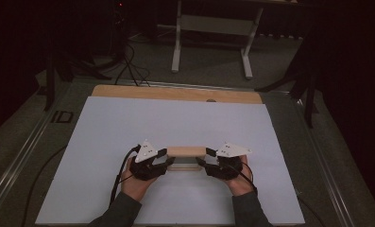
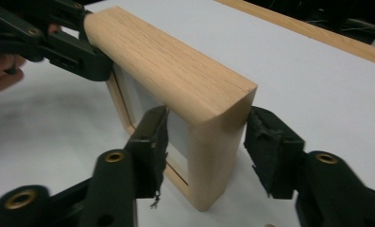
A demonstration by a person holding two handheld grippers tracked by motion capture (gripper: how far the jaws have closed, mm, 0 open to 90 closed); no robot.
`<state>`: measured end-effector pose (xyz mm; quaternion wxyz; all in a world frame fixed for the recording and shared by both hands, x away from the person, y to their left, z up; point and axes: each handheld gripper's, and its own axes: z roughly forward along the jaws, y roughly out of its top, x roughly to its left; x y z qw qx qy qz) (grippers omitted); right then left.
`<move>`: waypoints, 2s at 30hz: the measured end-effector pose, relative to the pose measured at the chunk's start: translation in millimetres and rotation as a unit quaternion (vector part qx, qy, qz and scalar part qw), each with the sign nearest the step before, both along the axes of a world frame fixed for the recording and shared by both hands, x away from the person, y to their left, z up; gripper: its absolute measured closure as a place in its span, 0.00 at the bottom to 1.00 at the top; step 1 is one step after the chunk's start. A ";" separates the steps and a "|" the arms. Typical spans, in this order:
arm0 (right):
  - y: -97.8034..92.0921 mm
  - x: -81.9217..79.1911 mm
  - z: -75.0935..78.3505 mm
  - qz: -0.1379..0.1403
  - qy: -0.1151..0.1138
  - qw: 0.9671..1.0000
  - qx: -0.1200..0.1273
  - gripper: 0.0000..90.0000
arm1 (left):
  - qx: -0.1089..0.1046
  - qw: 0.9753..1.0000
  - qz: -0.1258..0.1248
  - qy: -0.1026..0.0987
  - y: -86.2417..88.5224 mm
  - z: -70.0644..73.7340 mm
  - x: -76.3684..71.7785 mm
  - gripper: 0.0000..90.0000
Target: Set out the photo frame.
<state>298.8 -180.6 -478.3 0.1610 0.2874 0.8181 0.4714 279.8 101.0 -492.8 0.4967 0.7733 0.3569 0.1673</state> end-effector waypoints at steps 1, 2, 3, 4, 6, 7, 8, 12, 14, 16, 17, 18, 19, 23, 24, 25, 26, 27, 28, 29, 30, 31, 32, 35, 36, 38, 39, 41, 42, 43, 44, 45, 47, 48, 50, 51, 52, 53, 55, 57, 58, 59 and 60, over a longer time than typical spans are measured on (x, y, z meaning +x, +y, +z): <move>-0.4 0.3 -0.3 0.001 0.000 1.000 -0.002 0.57 | 0.000 1.000 -0.001 0.000 0.0 0.1 -0.1 0.62; -0.7 0.5 -0.5 0.001 0.000 1.000 -0.003 0.58 | 0.001 1.000 -0.002 -0.001 0.2 0.1 0.0 0.62; -1.0 0.6 -0.7 0.001 -0.001 1.000 -0.003 0.59 | 0.002 1.000 -0.003 -0.001 0.5 0.1 0.1 0.63; -1.0 0.8 -0.9 0.001 -0.002 1.000 -0.005 0.60 | 0.003 1.000 -0.005 -0.002 0.9 0.1 0.3 0.63; -0.6 1.1 -1.9 0.002 0.000 1.000 -0.009 0.59 | 0.002 1.000 -0.006 -0.003 1.3 -0.1 0.7 0.63; -0.1 1.4 -2.7 0.002 0.000 1.000 -0.011 0.58 | 0.001 1.000 -0.005 -0.003 1.1 -0.3 0.8 0.63; 0.5 1.9 -3.5 0.003 -0.001 1.000 -0.013 0.58 | 0.001 1.000 -0.005 -0.003 1.1 -0.4 1.0 0.63; 2.0 3.9 -3.9 0.001 -0.002 1.000 -0.010 0.59 | 0.002 1.000 -0.005 -0.004 1.4 -0.4 1.5 0.64; 1.9 4.0 -3.9 0.003 -0.005 1.000 -0.011 0.60 | 0.004 1.000 -0.008 -0.004 1.5 0.0 1.7 0.64; 1.6 4.1 -3.7 0.004 -0.006 1.000 -0.012 0.60 | 0.005 1.000 -0.008 -0.005 1.3 0.2 1.7 0.64; 1.4 4.2 -3.4 0.005 -0.007 1.000 -0.013 0.60 | 0.005 1.000 -0.008 -0.005 1.4 0.2 1.9 0.64; 1.3 4.3 -3.2 0.005 -0.008 1.000 -0.014 0.60 | 0.006 1.000 -0.009 -0.005 1.5 0.3 2.0 0.64; 1.2 4.2 -2.9 0.005 -0.008 1.000 -0.014 0.60 | 0.008 1.000 -0.010 -0.006 1.7 0.4 2.1 0.64; 0.0 4.2 -1.0 0.008 -0.010 1.000 -0.014 0.61 | 0.009 1.000 -0.013 -0.008 2.2 0.6 2.4 0.65; -0.2 4.3 -0.8 0.009 -0.011 1.000 -0.016 0.62 | 0.011 1.000 -0.014 -0.009 2.1 0.9 2.4 0.65; -0.4 4.4 -0.6 0.009 -0.011 1.000 -0.016 0.62 | 0.011 1.000 -0.014 -0.009 2.0 0.9 2.3 0.65; -0.5 4.4 -0.5 0.010 -0.011 1.000 -0.017 0.62 | 0.011 1.000 -0.014 -0.009 2.0 1.0 2.3 0.65; -0.6 4.3 -0.3 0.010 -0.011 1.000 -0.018 0.62 | 0.012 1.000 -0.014 -0.009 2.0 1.1 2.4 0.65; -0.6 4.3 -0.1 0.011 -0.011 1.000 -0.019 0.62 | 0.012 1.000 -0.014 -0.009 2.0 1.3 2.4 0.65; -0.6 4.3 0.1 0.011 -0.013 1.000 -0.020 0.62 | 0.012 1.000 -0.014 -0.010 2.1 1.6 2.4 0.65; -0.4 4.2 0.4 0.012 -0.013 1.000 -0.021 0.62 | 0.011 1.000 -0.014 -0.010 2.4 2.0 2.6 0.65; -0.1 4.0 0.7 0.012 -0.013 1.000 -0.022 0.62 | 0.011 1.000 -0.014 -0.009 3.1 2.5 2.9 0.65; 0.3 4.1 1.0 0.013 -0.014 1.000 -0.021 0.62 | 0.009 1.000 -0.015 -0.009 3.9 3.1 3.1 0.65; 1.2 4.3 1.5 0.014 -0.014 1.000 -0.020 0.63 | 0.010 1.000 -0.014 -0.010 5.3 4.0 3.5 0.65; 2.7 4.4 1.3 0.014 -0.015 1.000 -0.022 0.63 | 0.013 1.000 -0.015 -0.008 6.3 4.3 4.3 0.65; 3.6 4.9 1.1 0.014 -0.014 1.000 -0.023 0.63 | 0.012 1.000 -0.015 -0.007 6.9 4.1 5.4 0.65; 3.9 5.5 1.3 0.014 -0.015 1.000 -0.024 0.63 | 0.014 1.000 -0.015 -0.008 7.1 4.4 6.0 0.65; 5.0 6.9 1.9 0.014 -0.016 0.999 -0.026 0.63 | 0.016 1.000 -0.013 -0.009 7.4 5.2 7.2 0.65; 5.8 7.7 2.3 0.014 -0.018 0.999 -0.028 0.63 | 0.016 1.000 -0.013 -0.010 7.9 5.7 8.0 0.65; 6.6 8.3 2.8 0.013 -0.019 0.999 -0.029 0.63 | 0.017 1.000 -0.012 -0.010 8.4 6.3 8.7 0.65; 7.6 8.9 3.3 0.013 -0.019 0.999 -0.029 0.63 | 0.019 1.000 -0.012 -0.012 9.2 7.0 9.8 0.65; 8.6 9.7 3.7 0.012 -0.020 0.999 -0.030 0.63 | 0.020 1.000 -0.013 -0.012 10.2 7.9 10.7 0.65; 10.5 11.8 4.7 0.012 -0.024 0.999 -0.030 0.63 | 0.020 1.000 -0.010 -0.015 12.0 9.4 12.8 0.65; 11.7 12.5 5.2 0.011 -0.023 0.999 -0.029 0.63 | 0.020 1.000 -0.010 -0.015 12.9 10.1 13.9 0.65; 13.8 14.5 5.8 0.009 -0.023 0.999 -0.027 0.63 | 0.020 1.000 -0.008 -0.016 14.3 11.1 16.4 0.65; 14.5 15.5 5.9 0.009 -0.024 0.999 -0.027 0.63 | 0.020 1.000 -0.007 -0.017 15.0 11.5 17.4 0.65; 15.3 16.4 5.9 0.008 -0.024 0.999 -0.026 0.63 | 0.020 1.000 -0.007 -0.016 15.7 11.7 18.4 0.65; 16.1 17.3 5.7 0.007 -0.024 0.999 -0.025 0.63 | 0.022 1.000 -0.007 -0.016 16.4 11.8 19.5 0.65; 17.5 19.1 5.3 0.006 -0.023 0.999 -0.025 0.63 | 0.025 1.000 -0.006 -0.015 16.9 11.9 21.6 0.65; 19.2 21.1 5.3 0.004 -0.023 0.999 -0.027 0.63 | 0.026 1.000 -0.004 -0.014 17.5 12.1 23.8 0.65; 19.9 22.2 5.5 0.004 -0.024 0.999 -0.028 0.63 | 0.026 1.000 -0.002 -0.013 18.0 12.5 24.8 0.65; 20.7 23.2 6.0 0.003 -0.024 0.999 -0.029 0.63 | 0.027 1.000 0.000 -0.014 18.6 12.9 26.0 0.65; 21.4 24.4 6.6 0.004 -0.023 0.999 -0.029 0.63 | 0.027 1.000 0.002 -0.014 19.3 13.4 27.4 0.65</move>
